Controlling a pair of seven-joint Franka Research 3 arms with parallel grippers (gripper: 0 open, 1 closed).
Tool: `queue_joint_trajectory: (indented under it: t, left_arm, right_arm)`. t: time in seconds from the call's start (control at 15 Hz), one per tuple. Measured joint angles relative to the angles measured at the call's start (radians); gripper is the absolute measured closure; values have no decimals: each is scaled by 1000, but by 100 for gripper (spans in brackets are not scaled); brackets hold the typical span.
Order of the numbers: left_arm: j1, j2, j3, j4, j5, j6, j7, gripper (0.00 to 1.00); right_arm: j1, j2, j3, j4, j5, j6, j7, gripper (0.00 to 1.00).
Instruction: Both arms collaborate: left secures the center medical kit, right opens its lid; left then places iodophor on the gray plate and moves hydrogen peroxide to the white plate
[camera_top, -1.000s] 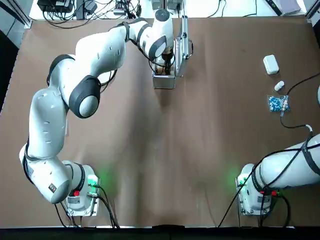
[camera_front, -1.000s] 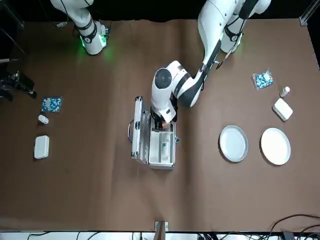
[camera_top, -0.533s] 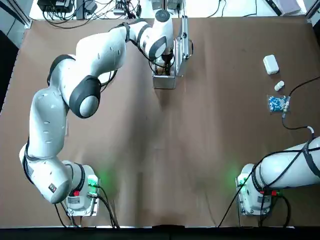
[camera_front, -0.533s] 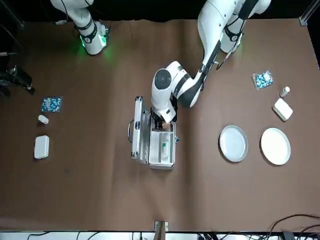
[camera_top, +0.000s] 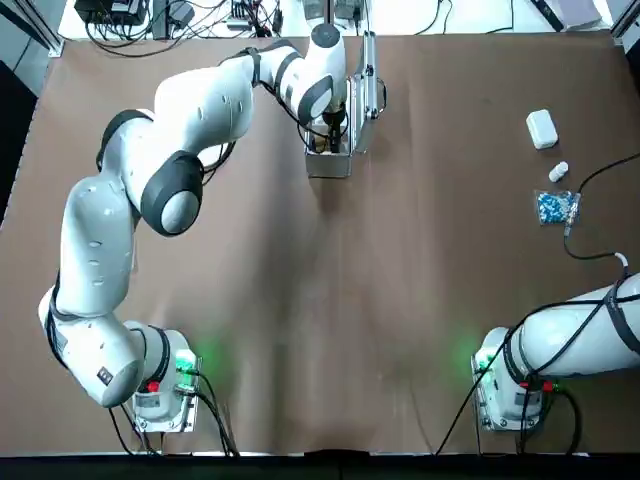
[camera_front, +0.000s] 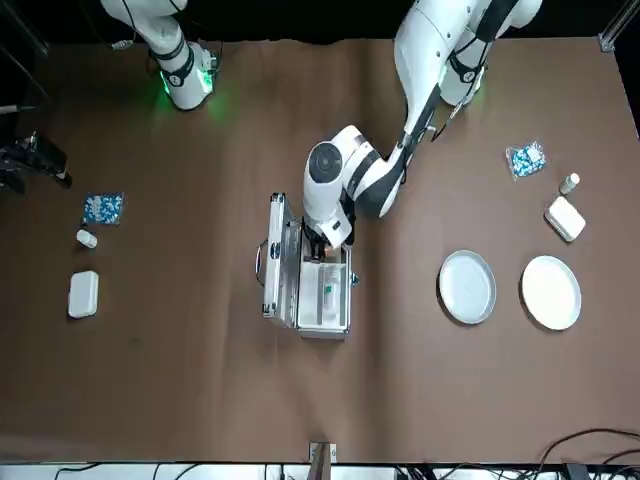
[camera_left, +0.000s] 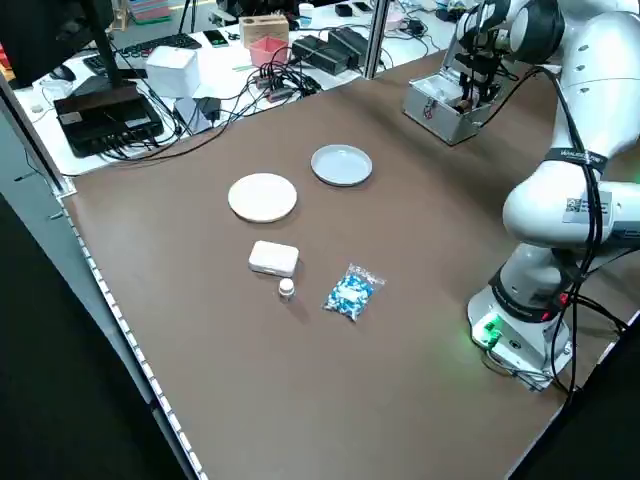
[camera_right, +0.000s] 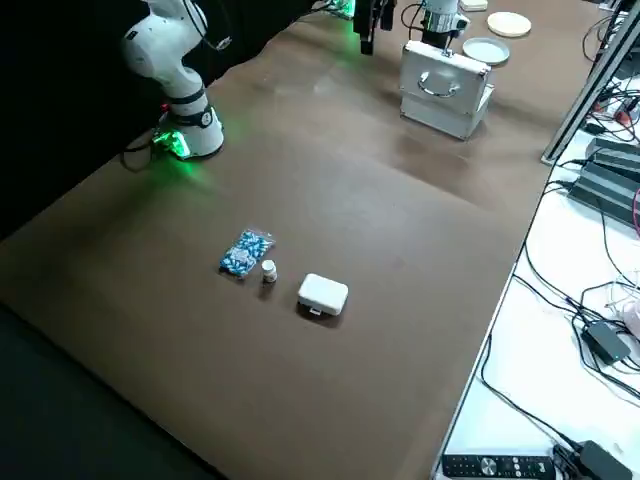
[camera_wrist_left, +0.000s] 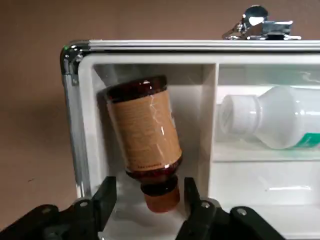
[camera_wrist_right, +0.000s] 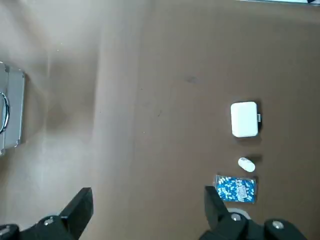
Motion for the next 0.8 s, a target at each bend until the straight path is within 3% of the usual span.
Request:
queue_joint_trajectory:
  t: [0.6, 0.73, 0.8]
  left_arm:
    - [1, 15, 3, 1, 0, 1, -3, 38]
    - [0, 16, 2, 2, 0, 0, -4, 45]
    - [0, 17, 2, 1, 0, 0, -4, 55]
  right_arm:
    - [2, 0, 5, -2, 0, -3, 0, 2]
    - [2, 0, 6, -2, 0, -3, 0, 2]
    - [2, 0, 6, -2, 0, -3, 0, 2]
